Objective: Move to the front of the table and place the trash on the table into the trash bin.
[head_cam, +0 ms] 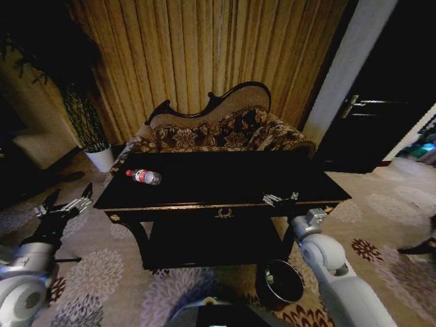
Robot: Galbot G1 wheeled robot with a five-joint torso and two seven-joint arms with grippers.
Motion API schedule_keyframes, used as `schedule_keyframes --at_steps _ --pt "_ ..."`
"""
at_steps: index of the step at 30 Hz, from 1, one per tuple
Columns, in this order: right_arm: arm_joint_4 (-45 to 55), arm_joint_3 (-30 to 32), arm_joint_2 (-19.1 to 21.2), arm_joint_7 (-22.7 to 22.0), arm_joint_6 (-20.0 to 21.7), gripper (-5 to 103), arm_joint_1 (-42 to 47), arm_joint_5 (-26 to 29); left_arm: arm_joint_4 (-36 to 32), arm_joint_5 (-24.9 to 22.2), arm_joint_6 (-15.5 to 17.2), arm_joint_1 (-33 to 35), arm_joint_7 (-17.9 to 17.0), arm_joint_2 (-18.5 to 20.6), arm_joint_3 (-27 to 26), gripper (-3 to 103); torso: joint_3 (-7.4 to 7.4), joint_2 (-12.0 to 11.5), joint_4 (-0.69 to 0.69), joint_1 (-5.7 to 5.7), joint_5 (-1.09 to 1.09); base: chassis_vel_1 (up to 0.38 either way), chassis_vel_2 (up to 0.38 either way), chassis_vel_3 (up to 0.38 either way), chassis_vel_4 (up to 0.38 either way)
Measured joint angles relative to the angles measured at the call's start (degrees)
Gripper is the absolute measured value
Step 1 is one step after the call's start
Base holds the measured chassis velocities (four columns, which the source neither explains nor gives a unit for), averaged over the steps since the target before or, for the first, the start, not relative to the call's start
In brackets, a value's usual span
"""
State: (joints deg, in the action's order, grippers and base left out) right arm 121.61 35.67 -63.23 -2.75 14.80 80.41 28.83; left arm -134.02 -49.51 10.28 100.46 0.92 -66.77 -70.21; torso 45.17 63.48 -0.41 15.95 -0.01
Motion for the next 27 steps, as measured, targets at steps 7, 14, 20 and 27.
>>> schedule_keyframes --at_steps 7,14,20,27 --pt "-0.1 0.0 -0.1 0.0 0.0 100 0.0 -0.4 0.0 0.0 0.0 0.0 0.0 -0.1 0.0 100 0.00 0.0 0.00 0.00 0.00 -0.072 0.064 0.058 -0.072" --pt "-0.1 -0.4 0.0 -0.1 -1.2 100 -0.2 -0.2 0.1 0.0 0.0 0.0 0.0 -0.2 -0.1 100 0.00 0.0 0.00 0.00 0.00 -0.044 0.040 0.047 -0.040" --pt "0.1 -1.0 0.7 -0.1 -2.6 100 -0.8 0.1 -0.3 0.0 -0.1 0.4 -0.2 -0.8 -0.2 100 0.00 0.0 0.00 -0.01 0.01 0.000 0.000 0.000 0.000" --pt "0.8 -2.3 2.5 0.0 -2.6 100 -2.6 2.1 -0.7 0.2 -0.2 0.5 -0.3 -1.3 -0.2 100 0.00 0.0 0.00 0.00 0.01 0.000 0.000 0.000 0.000"
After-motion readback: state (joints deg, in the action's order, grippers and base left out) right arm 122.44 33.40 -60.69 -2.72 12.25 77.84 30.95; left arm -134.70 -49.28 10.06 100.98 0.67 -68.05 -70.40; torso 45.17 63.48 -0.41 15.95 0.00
